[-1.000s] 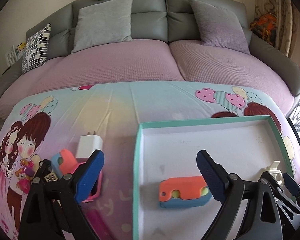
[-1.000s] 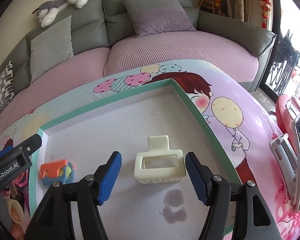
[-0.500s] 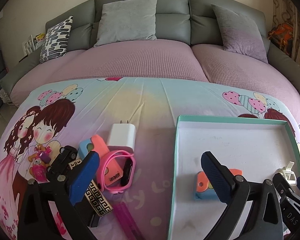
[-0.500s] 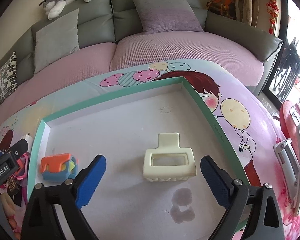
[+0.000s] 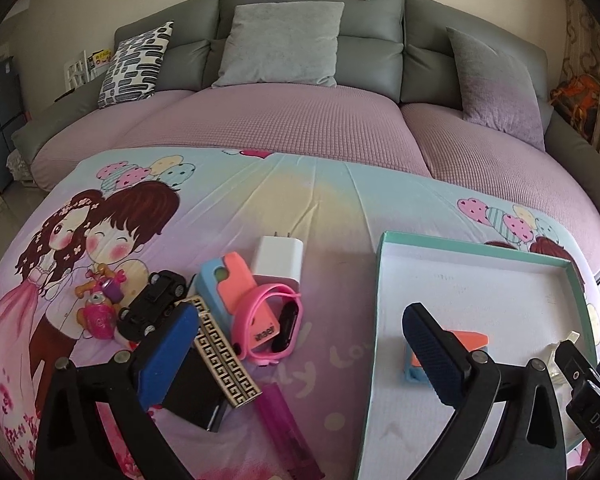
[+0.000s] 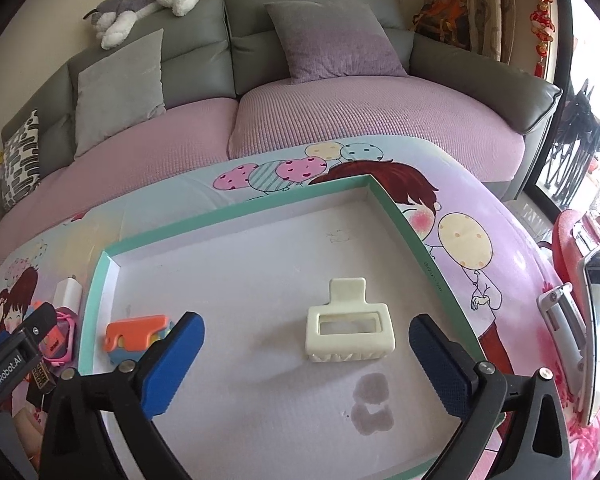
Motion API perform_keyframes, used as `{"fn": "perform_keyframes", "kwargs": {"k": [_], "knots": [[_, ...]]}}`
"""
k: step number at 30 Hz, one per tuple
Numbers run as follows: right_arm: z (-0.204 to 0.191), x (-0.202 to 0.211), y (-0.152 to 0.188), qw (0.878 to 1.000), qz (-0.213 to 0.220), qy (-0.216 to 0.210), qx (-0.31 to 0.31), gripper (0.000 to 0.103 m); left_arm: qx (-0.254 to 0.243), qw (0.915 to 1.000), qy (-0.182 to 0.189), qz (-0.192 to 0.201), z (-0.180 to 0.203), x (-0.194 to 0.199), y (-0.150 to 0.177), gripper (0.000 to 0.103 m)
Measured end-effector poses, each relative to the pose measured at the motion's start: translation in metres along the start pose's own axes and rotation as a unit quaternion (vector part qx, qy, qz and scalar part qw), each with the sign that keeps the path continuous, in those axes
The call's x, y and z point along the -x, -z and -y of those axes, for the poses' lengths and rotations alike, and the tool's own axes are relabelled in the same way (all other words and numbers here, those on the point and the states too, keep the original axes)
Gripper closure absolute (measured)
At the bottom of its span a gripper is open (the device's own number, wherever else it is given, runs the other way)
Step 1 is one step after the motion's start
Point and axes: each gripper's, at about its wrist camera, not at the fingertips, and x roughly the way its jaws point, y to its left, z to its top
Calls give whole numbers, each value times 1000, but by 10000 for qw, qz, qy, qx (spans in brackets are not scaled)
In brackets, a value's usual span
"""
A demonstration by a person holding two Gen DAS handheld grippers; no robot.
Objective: Organize rigid objects
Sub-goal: 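Open the right tool to release the white clip into the tray, then reach the right tool to the pink tube and grasp it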
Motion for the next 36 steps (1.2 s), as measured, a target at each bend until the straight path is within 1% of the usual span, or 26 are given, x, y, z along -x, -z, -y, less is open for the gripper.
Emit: {"fn": "perform_keyframes", "kwargs": {"k": [2, 6, 11, 15, 19, 25, 30, 34, 36], "knots": [[-4, 8, -1, 10000, 21, 1, 36, 0, 95, 10000, -9, 2, -6, 5, -1, 1], [-13, 25, -4, 9998, 77, -188, 93, 0, 219, 9998, -9, 9, -17, 16, -2, 1], [-32, 41, -3, 9988, 136, -260, 381, 0, 309, 9995, -72, 88, -38, 32, -5, 1], [-51, 52, 0, 9969, 195, -524, 556, 0, 384, 9988, -279, 112, -59, 42, -6, 1], [-72, 56, 3, 9929, 129, -972, 669, 0, 518, 9974, -497, 8, -84, 42, -6, 1], [-95, 53, 11, 9900, 32, -1111, 864, 0, 706, 9952, -665, -150, -116, 38, -3, 1], [-108, 50, 15, 9862, -68, -1393, 892, 0, 758, 9934, -810, -294, -138, 33, 0, 1], [-129, 46, 23, 9828, -184, -1451, 1131, 0, 850, 9926, -713, -501, -151, 24, 5, 1], [-139, 43, 28, 9801, -262, -1542, 1225, 5, 876, 9923, -644, -592, -155, 20, 7, 1]]}}
